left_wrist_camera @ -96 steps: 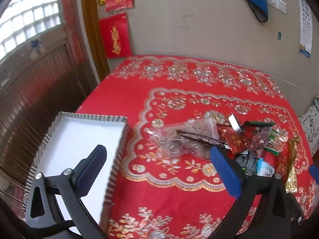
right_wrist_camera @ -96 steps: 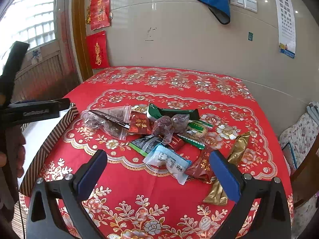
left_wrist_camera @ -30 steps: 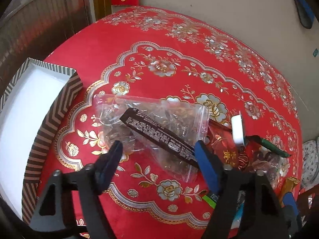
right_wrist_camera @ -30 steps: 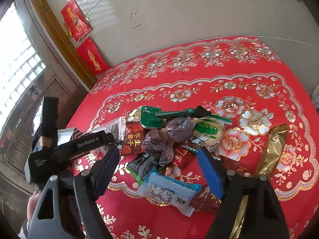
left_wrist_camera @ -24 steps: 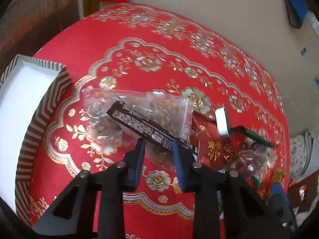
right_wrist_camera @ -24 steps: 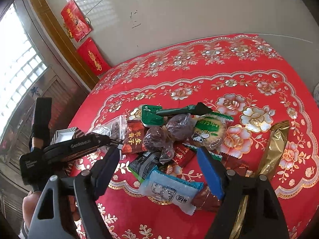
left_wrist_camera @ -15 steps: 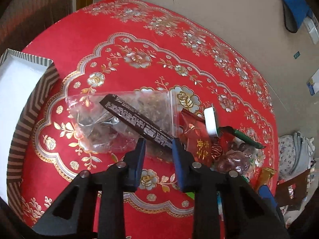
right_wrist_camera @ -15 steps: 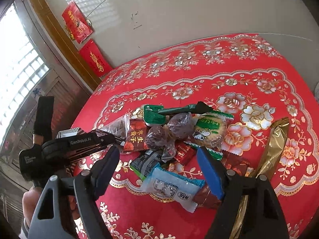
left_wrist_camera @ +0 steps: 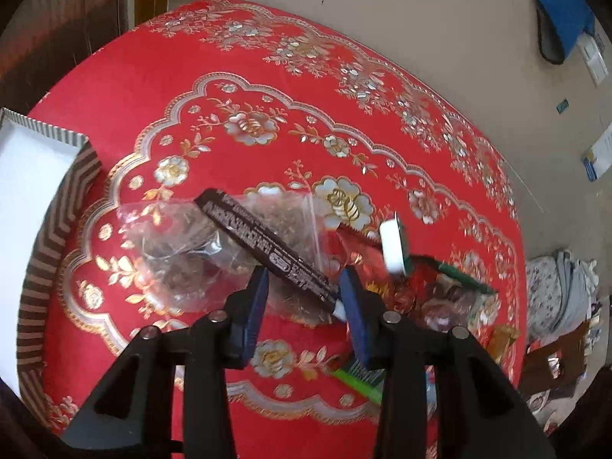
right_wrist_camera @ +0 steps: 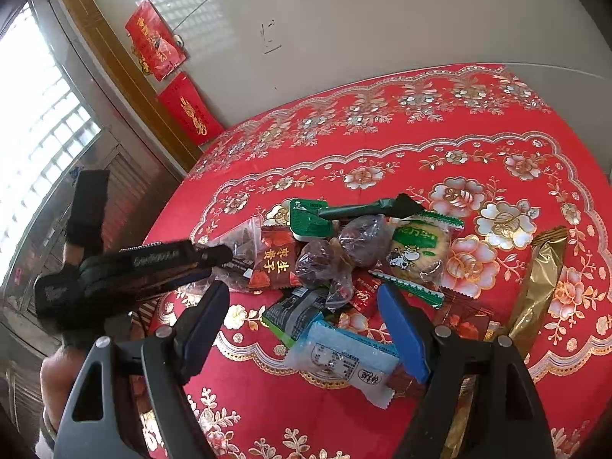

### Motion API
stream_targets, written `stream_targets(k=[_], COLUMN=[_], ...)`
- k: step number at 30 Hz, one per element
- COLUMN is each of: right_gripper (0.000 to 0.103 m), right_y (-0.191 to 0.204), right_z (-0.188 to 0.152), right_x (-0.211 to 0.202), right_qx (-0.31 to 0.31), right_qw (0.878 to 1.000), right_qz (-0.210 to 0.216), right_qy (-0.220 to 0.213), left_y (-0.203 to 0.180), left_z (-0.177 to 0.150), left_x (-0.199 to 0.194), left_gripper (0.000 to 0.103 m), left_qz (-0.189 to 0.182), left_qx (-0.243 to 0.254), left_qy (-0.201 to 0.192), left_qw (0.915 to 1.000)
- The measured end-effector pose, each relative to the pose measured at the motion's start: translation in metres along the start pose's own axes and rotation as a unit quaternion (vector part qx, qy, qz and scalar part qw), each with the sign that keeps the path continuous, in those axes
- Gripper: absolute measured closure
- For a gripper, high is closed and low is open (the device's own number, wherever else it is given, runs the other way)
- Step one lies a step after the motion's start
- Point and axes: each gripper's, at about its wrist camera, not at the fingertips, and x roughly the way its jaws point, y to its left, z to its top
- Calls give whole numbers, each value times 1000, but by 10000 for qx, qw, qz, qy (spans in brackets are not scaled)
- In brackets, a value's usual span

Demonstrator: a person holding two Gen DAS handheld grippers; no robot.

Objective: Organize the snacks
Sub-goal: 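Close the left tool on the chocolate bar while the right tool grasps the cellophane-wrapped dates, then carry the chocolate bar in the left tool and dates in the right tool to the white tray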

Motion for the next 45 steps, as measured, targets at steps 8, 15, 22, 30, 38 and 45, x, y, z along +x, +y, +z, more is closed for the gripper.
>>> stream_targets(k=[8,15,22,30,38,45], right_gripper=[23,32,36,35,33,57], right_y=[-13,-18,-14,4,-7,-7], right_z=[-2,0,1,16,23,18], right_x=[-3,-6,1,25,62,68], right_qx=[118,145,166,115,661,454], right_qw=[9999,9998,9998,9984,9930,9959], right_qz=[-63,-6,13,-537,-930,-667], right_qy=[-26,-155,-92,121,318,409], left_y=[-8,-7,2,12,16,28], left_z=[10,8,-3,-12,-21,-25], left_x=[21,20,-12,-45,-54,-58], left_gripper=[64,93,95,95,95,95], left_qz=[51,24,-218,-321,-278,-264], left_qx=[92,371,517,688,945,976], left_qy=[172,124,2,-191,-275,-255], left_qw=[9998,9992,9984,9969,9948,9946])
